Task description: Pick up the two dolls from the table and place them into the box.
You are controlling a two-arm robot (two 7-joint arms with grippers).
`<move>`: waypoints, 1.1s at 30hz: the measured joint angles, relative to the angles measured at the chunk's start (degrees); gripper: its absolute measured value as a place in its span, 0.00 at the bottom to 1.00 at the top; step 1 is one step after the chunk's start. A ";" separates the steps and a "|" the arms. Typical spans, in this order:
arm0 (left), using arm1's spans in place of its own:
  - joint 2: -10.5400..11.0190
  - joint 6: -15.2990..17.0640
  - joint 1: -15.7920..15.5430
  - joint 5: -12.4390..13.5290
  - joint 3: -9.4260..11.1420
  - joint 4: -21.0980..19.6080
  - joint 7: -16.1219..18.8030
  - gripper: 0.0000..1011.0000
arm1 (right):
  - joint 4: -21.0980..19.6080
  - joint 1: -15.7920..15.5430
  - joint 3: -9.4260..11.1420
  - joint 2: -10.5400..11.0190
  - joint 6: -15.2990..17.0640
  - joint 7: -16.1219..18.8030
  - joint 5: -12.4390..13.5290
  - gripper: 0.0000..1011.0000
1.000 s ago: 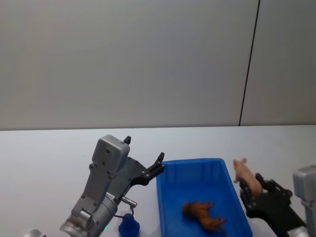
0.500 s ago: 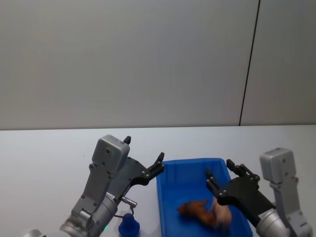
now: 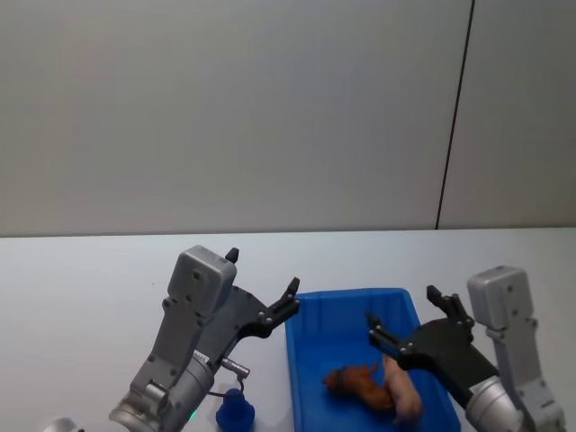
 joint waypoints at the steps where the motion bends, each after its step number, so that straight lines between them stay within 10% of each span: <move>1: 0.00 0.00 0.00 0.00 0.00 0.00 0.00 0.99 | -0.16 -0.15 0.07 0.10 -0.02 -0.26 -0.01 0.99; 33: 0.37 1.31 0.58 -0.81 -0.23 -0.68 0.43 0.99 | -7.00 -8.07 3.76 4.88 -0.27 -11.27 2.34 0.99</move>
